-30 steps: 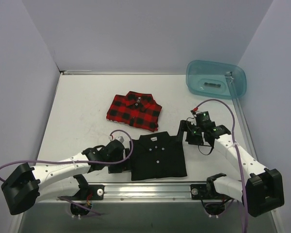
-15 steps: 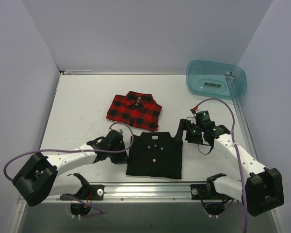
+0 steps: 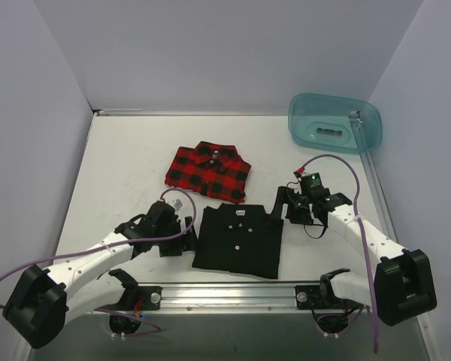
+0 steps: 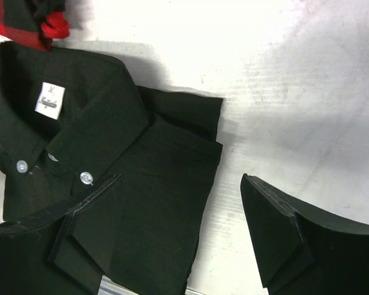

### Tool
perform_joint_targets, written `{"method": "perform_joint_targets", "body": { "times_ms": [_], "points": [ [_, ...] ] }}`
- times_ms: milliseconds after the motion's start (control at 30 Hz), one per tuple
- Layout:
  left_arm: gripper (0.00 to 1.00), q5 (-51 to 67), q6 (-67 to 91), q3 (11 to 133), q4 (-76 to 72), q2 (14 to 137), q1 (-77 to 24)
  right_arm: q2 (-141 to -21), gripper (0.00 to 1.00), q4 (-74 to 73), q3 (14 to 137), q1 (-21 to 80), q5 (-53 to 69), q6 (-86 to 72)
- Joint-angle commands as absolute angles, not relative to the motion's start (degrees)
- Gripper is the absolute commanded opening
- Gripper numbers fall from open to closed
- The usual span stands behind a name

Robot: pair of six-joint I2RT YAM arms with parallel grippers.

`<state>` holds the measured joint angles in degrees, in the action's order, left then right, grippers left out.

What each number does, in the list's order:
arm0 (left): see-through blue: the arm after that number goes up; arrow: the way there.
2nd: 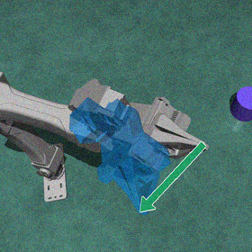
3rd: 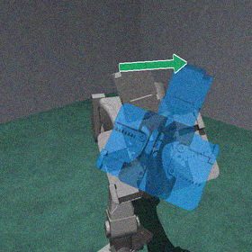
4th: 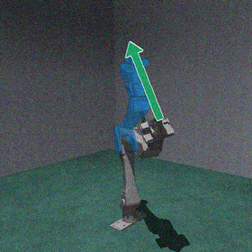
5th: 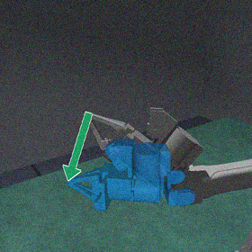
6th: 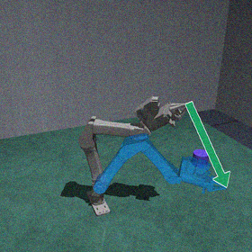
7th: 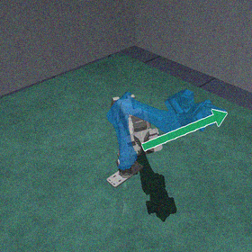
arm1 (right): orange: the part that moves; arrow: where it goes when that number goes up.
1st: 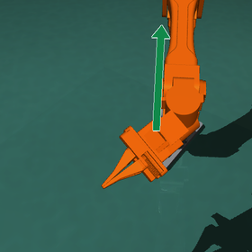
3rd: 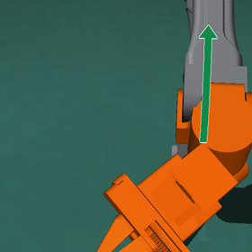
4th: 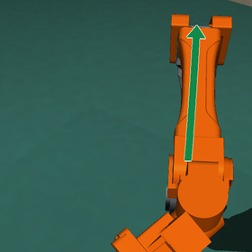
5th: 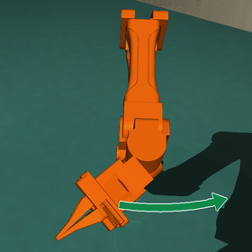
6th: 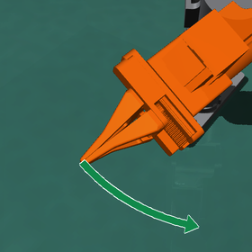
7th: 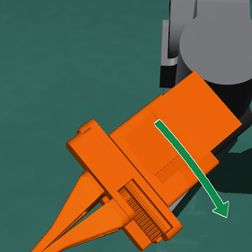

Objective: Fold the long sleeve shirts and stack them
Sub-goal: Neatly place the folded shirt to the corner

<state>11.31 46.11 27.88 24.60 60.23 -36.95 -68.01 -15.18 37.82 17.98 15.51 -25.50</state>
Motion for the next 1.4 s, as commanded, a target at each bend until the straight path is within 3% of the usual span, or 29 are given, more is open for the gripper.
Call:
{"method": "perform_joint_targets", "body": {
  "times_ms": [0, 100, 367, 700, 733, 1000, 1167, 1367],
  "points": [
    [0.90, 19.1, 48.9, 23.4, 26.0, 56.4, -38.3, -66.3, 0.77, -15.9, 36.2, 17.6, 15.3, -26.4],
    [0.89, 20.1, 50.6, 21.3, 23.7, 56.4, -40.8, -66.9, 0.77, -15.8, 35.5, 17.5, 15.0, -26.5],
    [0.76, 20.4, 52.6, 19.7, 14.9, 63.2, -42.4, -68.7, 0.76, -14.4, 34.7, 17.1, 14.0, -27.2],
    [0.54, 18.9, 52.6, 20.0, 16.4, 62.8, -43.2, -80.8, 0.73, -8.3, 34.4, 17.2, 17.0, -26.7],
    [0.48, 18.7, 52.5, 19.8, 16.5, 62.3, -43.2, -81.6, 0.73, -7.6, 34.5, 17.5, 17.3, -26.7],
    [0.47, 18.1, 52.5, 19.3, 16.9, 62.5, -43.2, -87.8, 0.71, -7.6, 35.8, 20.4, 17.4, -26.2],
    [0.45, 17.7, 52.6, 19.3, 17.0, 62.3, -43.2, -88.6, 0.63, -10.0, 36.2, 22.4, 16.4, -26.5],
    [0.43, 17.5, 52.8, 19.2, 17.4, 61.4, -43.2, -85.9, 0.66, -13.4, 36.1, 22.3, 14.2, -26.9]
  ]
}}
